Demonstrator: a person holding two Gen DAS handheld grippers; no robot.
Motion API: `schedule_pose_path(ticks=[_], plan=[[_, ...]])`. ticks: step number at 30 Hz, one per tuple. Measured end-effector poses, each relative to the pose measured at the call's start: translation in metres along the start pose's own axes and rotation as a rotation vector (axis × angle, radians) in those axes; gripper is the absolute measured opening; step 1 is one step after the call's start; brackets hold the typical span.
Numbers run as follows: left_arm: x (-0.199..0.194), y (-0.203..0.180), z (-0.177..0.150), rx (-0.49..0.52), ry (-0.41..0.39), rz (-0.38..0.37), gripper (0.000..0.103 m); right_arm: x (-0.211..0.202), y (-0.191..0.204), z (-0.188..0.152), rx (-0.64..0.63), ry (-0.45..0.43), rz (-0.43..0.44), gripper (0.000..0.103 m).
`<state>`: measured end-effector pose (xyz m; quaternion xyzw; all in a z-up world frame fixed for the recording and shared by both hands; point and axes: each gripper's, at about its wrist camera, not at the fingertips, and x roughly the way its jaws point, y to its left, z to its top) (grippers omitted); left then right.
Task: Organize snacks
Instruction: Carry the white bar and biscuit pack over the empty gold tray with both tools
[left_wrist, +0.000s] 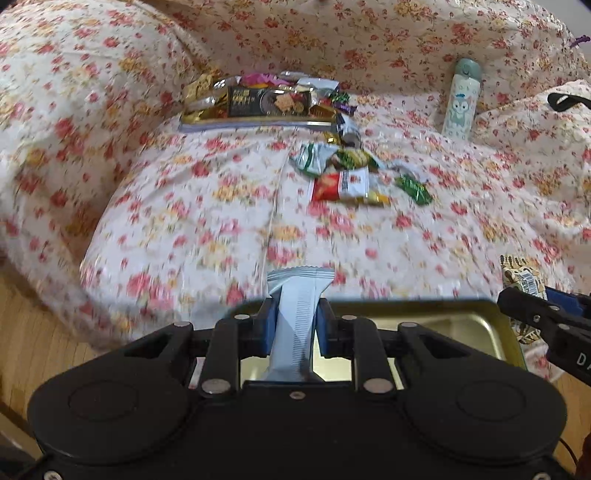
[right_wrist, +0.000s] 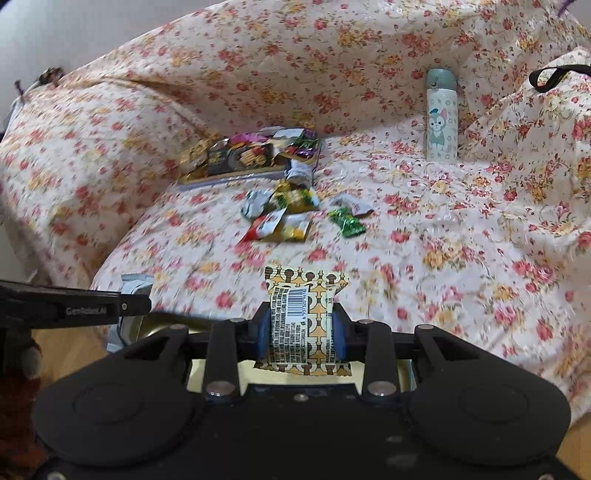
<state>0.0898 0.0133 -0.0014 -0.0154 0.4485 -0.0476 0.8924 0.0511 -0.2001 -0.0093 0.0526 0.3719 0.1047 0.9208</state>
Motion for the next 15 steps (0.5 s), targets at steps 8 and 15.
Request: schedule_pose_path(ticks=[8,15], plan=[[-0.017,-0.012,-0.034,-0.019,0.018,-0.017,0.029,-0.032,0.004,-0.029,-0.044,0.026,0.017,0.035],[-0.021,-0.018,-0.054,-0.037,0.045,0.007,0.029,-0.042,0.001,-0.049,-0.018,0.079,0.014,0.035]])
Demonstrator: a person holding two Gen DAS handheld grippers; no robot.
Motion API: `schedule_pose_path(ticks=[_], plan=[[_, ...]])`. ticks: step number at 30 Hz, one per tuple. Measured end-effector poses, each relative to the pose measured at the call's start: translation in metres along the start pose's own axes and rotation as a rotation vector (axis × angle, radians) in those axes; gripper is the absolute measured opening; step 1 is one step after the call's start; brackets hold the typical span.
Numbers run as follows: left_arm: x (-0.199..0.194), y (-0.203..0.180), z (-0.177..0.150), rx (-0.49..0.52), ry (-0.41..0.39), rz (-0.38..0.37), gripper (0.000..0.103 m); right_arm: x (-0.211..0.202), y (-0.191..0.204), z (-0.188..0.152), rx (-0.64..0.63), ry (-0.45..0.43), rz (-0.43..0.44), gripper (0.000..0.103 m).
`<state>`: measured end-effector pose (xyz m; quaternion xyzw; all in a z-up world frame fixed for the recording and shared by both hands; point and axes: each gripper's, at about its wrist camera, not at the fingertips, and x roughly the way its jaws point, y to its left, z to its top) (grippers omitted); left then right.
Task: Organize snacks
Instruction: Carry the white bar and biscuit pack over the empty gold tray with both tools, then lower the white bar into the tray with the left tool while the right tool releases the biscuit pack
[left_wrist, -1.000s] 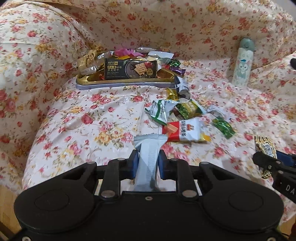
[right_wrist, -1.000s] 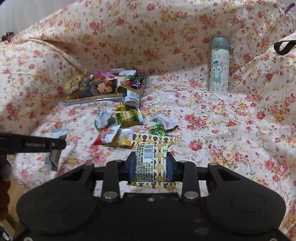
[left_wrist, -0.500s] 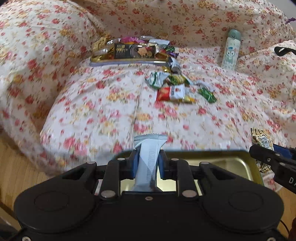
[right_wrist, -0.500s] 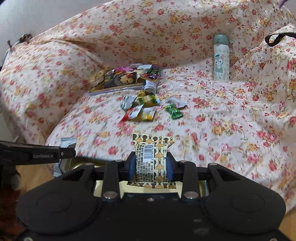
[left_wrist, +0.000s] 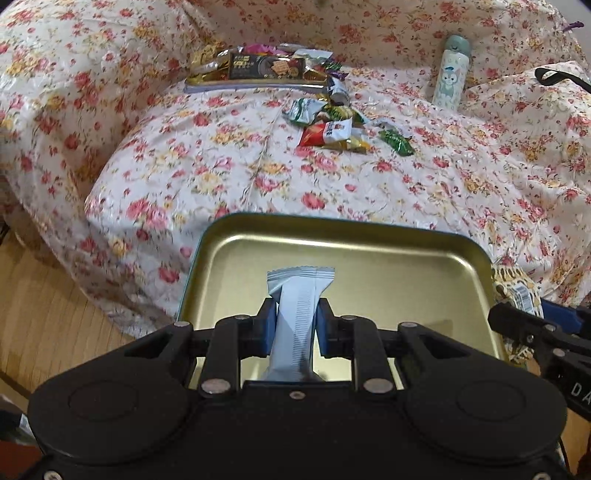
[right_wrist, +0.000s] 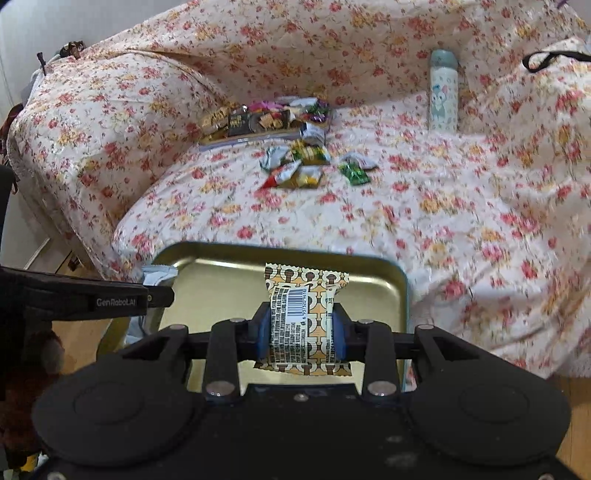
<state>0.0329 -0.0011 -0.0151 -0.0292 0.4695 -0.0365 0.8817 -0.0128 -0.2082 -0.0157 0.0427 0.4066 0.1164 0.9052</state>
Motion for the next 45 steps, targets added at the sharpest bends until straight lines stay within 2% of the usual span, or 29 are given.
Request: schedule_pose_path(ticks=[13,32,45], plan=[[0.015,-0.002,-0.017,-0.008,0.087,0.013,0.029,0.019,-0.001,-0.020,0.022,0.124,0.016,0.035],[0.022,-0.001,-0.019,-0.015,0.114,0.017,0.030,0.030,-0.005,-0.021,0.036,0.156,-0.002,0.035],[0.021,-0.002,-0.020,-0.009,0.120,0.019,0.035,0.034,-0.004,-0.022,0.018,0.177,-0.007,0.035]])
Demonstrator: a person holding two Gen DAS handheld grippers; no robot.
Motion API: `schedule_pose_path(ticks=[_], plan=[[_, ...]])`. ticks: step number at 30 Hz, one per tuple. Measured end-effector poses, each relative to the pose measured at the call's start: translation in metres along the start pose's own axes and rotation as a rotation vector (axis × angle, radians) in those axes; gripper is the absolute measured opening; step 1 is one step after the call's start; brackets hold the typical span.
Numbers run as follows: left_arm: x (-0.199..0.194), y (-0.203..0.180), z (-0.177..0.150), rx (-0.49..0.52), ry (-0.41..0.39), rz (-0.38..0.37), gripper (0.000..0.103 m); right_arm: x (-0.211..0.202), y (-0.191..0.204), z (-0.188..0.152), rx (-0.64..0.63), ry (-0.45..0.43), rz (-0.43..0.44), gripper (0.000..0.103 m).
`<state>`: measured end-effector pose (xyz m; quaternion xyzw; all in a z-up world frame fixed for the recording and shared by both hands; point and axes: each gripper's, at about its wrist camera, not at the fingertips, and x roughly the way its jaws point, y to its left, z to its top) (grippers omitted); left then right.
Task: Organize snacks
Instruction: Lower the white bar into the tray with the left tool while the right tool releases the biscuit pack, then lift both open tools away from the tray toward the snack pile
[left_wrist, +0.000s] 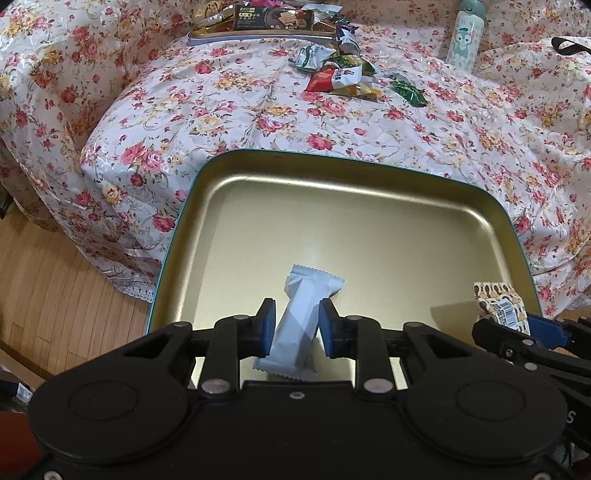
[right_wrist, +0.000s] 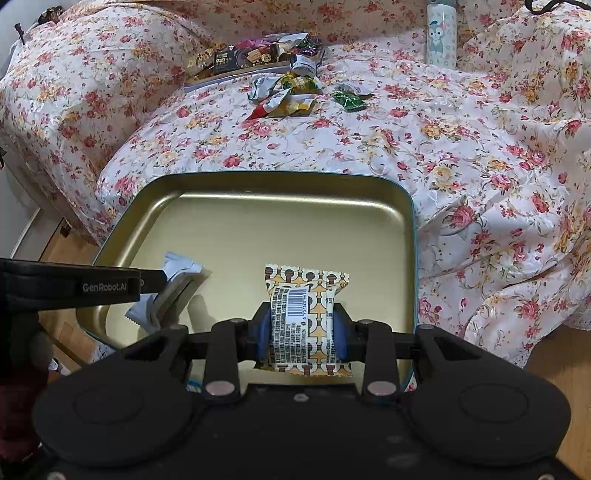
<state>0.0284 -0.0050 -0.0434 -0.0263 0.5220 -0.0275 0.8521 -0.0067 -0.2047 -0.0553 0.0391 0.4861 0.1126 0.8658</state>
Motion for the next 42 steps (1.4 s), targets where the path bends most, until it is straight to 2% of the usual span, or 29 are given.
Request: schedule_pose_path(ticks=[42], plan=[[0.0034,0.0015,-0.0021,-0.003,0.023,-0.010,0.035,0.0053,0.0018,-0.0002,-0.014,0.033,-0.011,0.039]])
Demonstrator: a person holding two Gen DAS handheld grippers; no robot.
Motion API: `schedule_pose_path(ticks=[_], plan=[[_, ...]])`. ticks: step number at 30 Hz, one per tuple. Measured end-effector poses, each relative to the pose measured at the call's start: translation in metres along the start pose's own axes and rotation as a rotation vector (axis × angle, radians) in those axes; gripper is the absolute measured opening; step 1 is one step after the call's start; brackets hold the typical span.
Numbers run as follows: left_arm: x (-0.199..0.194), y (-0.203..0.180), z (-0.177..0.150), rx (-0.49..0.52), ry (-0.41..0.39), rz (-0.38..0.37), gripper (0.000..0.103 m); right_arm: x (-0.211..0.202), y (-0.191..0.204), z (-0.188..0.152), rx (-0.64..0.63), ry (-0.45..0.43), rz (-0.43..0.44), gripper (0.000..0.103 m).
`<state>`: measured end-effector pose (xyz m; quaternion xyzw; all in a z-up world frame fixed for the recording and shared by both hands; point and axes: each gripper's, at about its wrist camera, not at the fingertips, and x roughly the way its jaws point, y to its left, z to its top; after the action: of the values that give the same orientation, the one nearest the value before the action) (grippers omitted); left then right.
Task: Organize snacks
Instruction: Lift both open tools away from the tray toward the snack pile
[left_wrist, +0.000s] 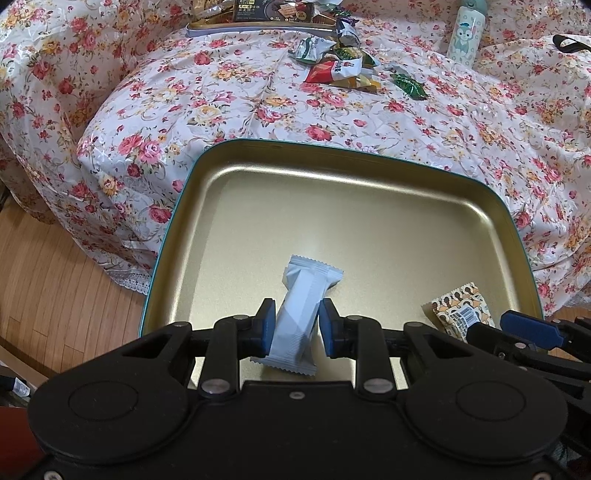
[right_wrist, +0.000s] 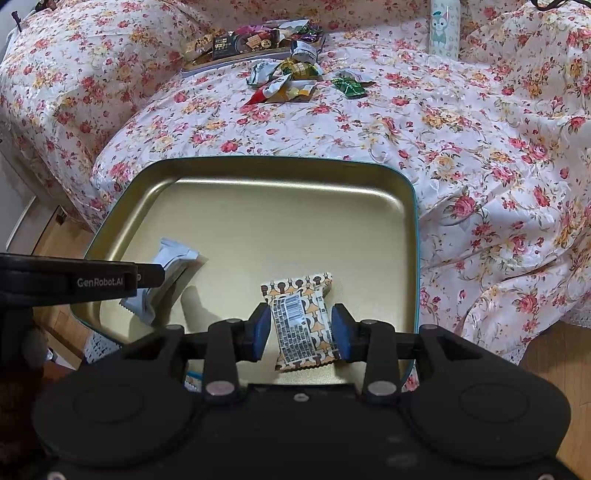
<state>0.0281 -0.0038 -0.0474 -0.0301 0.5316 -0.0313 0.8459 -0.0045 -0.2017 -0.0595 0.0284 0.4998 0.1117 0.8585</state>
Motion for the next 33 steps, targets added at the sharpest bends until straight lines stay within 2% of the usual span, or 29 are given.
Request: schedule_pose_path(ticks=[6,14,15,18,23,25,29,30,32,33], plan=[[-0.002,-0.001,0.000,-0.002,-0.007,0.000,0.035,-0.009,0.003,0.002,-0.016,-0.031,-0.007,0.040],[-0.016,-0.001,0.003,0.007,-0.066,-0.009,0.036,-0.027,0.011,0.009,-0.058,-0.102,-0.019,0.053],[-0.018,-0.001,0.004,0.008,-0.079,-0.010,0.037,-0.029,0.012,0.010,-0.064,-0.109,-0.024,0.055],[-0.026,0.000,0.006,0.008,-0.124,-0.011,0.053,-0.033,0.012,0.013,-0.068,-0.130,-0.030,0.058],[-0.036,0.003,0.014,0.015,-0.185,-0.019,0.059,-0.039,0.011,0.019,-0.065,-0.183,-0.021,0.061],[-0.039,0.004,0.017,0.023,-0.210,-0.025,0.062,-0.043,0.012,0.022,-0.074,-0.215,-0.025,0.069],[-0.048,0.003,0.028,0.043,-0.276,-0.016,0.063,-0.051,0.014,0.030,-0.097,-0.288,-0.026,0.076],[-0.051,0.003,0.030,0.047,-0.296,-0.013,0.066,-0.053,0.014,0.033,-0.098,-0.314,-0.026,0.082],[-0.055,0.003,0.035,0.057,-0.341,-0.006,0.070,-0.057,0.015,0.038,-0.101,-0.355,-0.018,0.085],[-0.058,0.002,0.038,0.066,-0.364,-0.003,0.073,-0.058,0.015,0.041,-0.103,-0.377,-0.006,0.090]])
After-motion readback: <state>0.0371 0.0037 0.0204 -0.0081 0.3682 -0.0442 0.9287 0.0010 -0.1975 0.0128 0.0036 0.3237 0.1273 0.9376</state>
